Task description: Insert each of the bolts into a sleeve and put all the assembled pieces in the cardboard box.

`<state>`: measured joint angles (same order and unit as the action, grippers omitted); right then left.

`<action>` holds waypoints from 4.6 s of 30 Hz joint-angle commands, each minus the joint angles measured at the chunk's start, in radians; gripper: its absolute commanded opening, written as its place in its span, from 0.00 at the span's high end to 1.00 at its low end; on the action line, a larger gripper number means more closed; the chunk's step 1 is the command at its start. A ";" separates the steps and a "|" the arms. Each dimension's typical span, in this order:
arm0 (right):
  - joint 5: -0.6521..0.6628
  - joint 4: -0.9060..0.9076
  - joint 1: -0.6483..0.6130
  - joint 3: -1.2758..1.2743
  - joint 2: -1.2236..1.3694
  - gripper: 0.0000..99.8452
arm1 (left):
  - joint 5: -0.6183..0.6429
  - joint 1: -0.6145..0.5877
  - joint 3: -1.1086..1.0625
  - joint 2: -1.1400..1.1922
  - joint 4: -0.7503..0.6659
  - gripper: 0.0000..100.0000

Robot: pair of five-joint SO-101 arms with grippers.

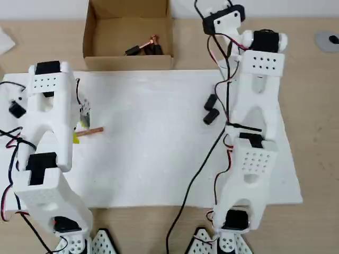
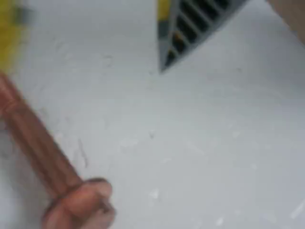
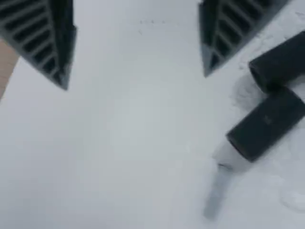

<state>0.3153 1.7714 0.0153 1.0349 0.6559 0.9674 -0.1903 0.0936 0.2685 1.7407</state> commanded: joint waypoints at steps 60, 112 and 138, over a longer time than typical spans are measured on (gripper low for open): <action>0.041 -0.011 -0.165 -0.117 -0.074 0.60 | -0.041 -0.114 0.092 0.160 -0.230 0.70; 0.098 -0.061 -0.157 -0.117 0.015 0.60 | 0.239 -0.035 0.046 0.137 -0.186 0.57; 0.098 -0.061 -0.159 -0.113 0.013 0.60 | 0.238 -0.074 -0.035 0.151 -0.284 0.57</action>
<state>0.4043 1.7238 -0.1412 0.9137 0.6805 1.2006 -0.2869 0.0568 0.4235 1.4615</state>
